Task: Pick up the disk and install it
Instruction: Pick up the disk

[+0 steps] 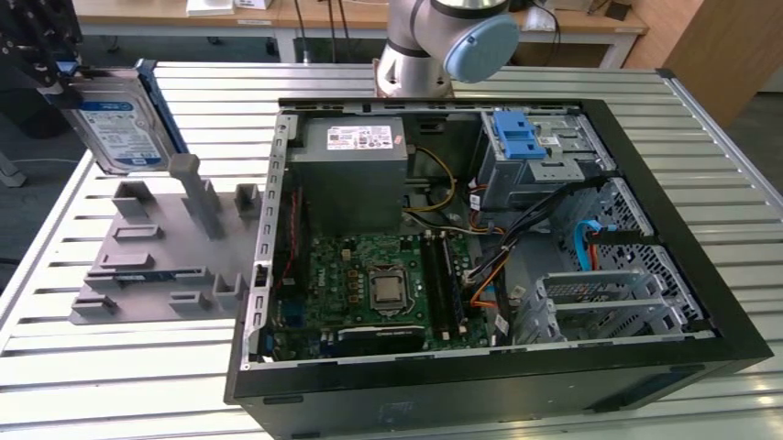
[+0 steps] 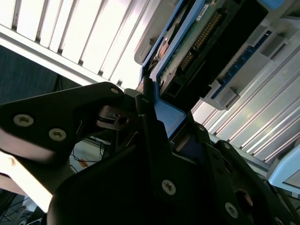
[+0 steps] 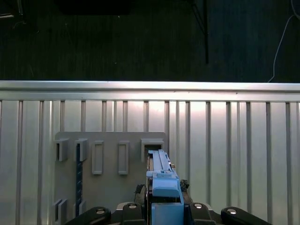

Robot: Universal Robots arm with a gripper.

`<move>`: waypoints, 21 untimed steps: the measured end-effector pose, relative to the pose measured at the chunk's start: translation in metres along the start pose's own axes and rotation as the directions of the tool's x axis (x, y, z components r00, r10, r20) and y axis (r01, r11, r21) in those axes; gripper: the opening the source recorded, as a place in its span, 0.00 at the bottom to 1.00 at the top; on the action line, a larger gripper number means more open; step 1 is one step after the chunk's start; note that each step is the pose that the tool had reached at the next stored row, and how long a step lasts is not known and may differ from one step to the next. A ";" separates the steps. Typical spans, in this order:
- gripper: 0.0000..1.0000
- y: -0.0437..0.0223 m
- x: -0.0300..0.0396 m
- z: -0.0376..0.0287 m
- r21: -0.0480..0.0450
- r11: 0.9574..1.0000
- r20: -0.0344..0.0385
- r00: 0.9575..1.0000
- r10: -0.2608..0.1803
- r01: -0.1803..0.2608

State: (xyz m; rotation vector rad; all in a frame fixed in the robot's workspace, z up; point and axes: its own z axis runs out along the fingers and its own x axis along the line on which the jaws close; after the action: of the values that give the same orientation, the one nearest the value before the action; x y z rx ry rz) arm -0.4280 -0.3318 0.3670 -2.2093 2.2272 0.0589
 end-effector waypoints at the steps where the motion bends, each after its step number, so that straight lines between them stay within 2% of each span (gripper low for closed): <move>1: 0.36 0.0000 0.0000 -0.0011 0.000 1.000 0.001 1.000 0.000 0.000; 9: 0.36 0.0002 -0.0003 -0.0096 0.000 1.000 0.003 1.000 0.000 0.000; 21: 0.36 0.0004 -0.0005 -0.0160 0.000 1.000 0.003 1.000 0.000 0.000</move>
State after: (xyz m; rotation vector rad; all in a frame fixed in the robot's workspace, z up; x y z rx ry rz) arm -0.4280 -0.3317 0.3830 -2.2077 2.2255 0.0625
